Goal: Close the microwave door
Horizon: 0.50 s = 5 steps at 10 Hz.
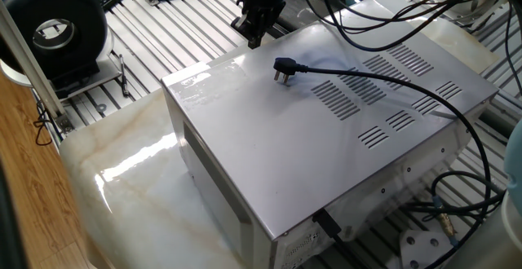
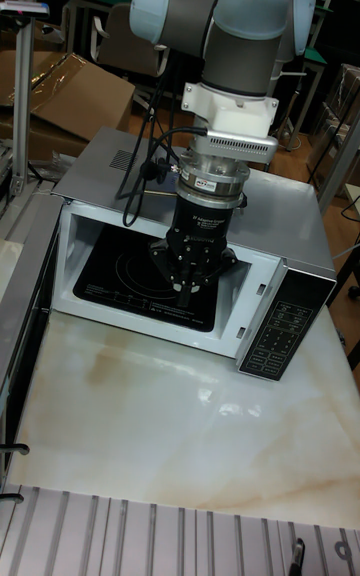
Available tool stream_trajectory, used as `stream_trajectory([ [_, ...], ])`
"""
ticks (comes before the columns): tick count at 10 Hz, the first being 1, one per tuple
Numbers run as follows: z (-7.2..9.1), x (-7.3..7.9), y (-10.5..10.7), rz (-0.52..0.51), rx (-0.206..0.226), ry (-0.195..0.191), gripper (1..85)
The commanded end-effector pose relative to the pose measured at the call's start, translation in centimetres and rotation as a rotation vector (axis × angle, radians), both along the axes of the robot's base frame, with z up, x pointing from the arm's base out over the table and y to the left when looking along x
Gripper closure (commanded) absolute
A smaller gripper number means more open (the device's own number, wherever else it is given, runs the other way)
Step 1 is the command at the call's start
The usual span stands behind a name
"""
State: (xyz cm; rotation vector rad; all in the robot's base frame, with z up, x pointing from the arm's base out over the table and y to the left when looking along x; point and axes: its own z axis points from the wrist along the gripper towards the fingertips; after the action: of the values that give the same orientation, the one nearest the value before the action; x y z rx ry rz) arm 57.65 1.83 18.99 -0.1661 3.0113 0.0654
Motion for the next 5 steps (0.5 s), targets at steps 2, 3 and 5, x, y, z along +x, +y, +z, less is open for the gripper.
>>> stream_trajectory([
  [2, 0.11, 0.07, 0.15, 0.002, 0.009, -0.004, 84.7],
  [3, 0.10, 0.09, 0.15, 0.002, 0.007, -0.004, 84.7],
  [5, 0.12, 0.08, 0.10, 0.003, 0.005, -0.004, 84.7],
])
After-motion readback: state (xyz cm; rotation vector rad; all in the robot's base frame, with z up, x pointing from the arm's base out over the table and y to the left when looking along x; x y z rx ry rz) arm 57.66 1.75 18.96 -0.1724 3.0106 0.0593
